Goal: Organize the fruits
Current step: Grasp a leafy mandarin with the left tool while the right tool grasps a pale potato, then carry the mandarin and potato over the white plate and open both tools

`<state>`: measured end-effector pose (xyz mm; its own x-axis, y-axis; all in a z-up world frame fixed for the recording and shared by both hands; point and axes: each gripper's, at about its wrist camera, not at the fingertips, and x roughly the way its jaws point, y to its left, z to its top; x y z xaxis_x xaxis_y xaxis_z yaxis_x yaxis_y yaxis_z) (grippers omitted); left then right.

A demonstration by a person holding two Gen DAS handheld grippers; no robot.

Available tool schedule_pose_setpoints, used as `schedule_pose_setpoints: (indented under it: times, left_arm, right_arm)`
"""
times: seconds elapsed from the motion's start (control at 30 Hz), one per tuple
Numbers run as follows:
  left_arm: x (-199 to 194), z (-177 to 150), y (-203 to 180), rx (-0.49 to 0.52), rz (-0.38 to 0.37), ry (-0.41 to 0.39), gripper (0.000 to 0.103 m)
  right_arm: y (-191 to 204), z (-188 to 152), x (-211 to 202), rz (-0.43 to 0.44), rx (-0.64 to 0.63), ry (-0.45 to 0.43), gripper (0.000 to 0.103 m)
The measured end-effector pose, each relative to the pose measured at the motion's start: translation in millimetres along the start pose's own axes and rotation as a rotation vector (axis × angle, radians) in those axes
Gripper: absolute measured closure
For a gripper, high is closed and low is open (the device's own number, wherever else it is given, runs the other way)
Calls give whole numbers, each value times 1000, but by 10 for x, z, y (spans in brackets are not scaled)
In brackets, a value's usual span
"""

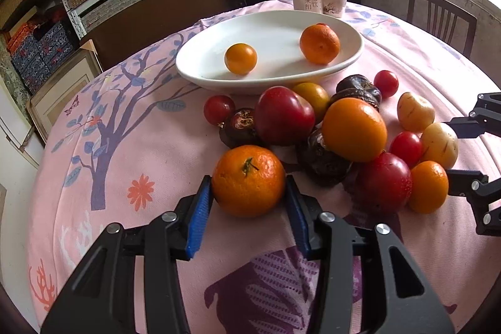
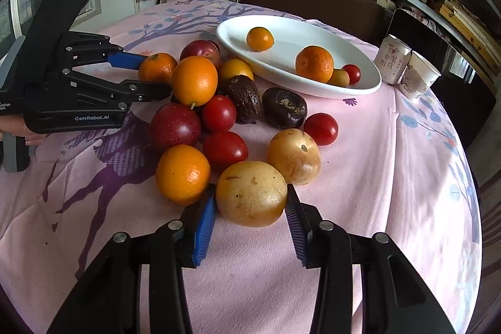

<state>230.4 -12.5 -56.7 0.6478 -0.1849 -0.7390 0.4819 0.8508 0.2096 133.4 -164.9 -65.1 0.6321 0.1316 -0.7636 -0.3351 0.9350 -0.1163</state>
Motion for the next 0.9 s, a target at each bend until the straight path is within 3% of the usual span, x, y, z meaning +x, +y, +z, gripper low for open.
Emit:
schedule_pose_setpoints:
  times: [0.23,0.63,0.9]
  left_arm:
    - [-111,1,-18,-31,-59,-8,58]
    - [-699,198,64,-79,-36,-159,58]
    - [-731,517,234,-152,6,-180,58]
  right_arm:
    - [95,-27,-201,4,-9,-48,60]
    - [91,13,-540,-4,-2,-137,60]
    - [-386,332,-708,-90,123,-207,60]
